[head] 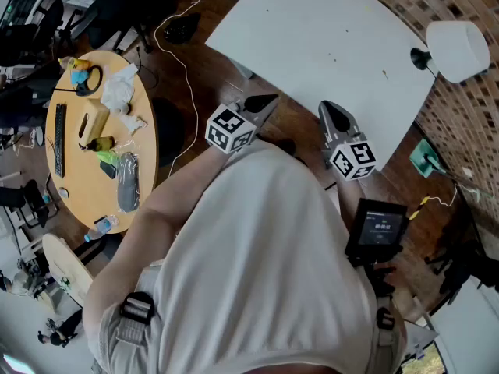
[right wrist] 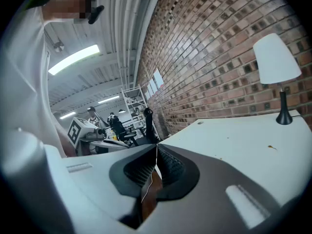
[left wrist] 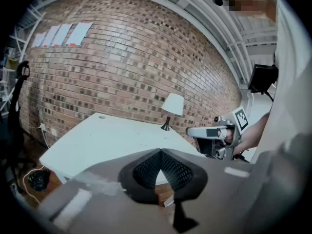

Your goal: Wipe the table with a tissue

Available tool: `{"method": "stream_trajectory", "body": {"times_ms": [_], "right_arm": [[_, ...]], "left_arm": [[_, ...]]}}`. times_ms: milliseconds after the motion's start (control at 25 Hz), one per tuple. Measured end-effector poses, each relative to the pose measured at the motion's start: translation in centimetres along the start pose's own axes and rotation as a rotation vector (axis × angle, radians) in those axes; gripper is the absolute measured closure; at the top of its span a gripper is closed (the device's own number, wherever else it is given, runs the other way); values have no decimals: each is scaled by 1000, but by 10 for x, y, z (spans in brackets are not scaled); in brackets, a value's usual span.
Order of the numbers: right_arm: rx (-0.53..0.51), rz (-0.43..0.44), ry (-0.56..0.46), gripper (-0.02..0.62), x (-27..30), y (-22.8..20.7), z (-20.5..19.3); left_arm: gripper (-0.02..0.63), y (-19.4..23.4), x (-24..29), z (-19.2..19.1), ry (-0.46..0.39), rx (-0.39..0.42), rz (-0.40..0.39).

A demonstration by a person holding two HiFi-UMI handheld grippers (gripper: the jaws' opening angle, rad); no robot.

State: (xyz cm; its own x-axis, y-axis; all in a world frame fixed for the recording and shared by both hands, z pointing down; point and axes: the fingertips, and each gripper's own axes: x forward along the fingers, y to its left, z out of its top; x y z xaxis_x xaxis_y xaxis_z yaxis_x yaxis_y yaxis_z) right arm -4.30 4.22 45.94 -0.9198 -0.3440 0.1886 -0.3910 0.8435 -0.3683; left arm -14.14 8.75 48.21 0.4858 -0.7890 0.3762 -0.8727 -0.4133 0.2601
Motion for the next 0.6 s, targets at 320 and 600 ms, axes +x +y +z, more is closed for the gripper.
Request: {"method": "stream_trajectory", "body": {"times_ms": [320, 600], "right_arm": [[-68, 78, 77, 588, 72, 38, 4], [-129, 234, 180, 588, 149, 97, 17]], "left_arm": [[603, 66, -48, -4, -73, -68, 90], [603, 120, -110, -9, -121, -174, 220]]}}
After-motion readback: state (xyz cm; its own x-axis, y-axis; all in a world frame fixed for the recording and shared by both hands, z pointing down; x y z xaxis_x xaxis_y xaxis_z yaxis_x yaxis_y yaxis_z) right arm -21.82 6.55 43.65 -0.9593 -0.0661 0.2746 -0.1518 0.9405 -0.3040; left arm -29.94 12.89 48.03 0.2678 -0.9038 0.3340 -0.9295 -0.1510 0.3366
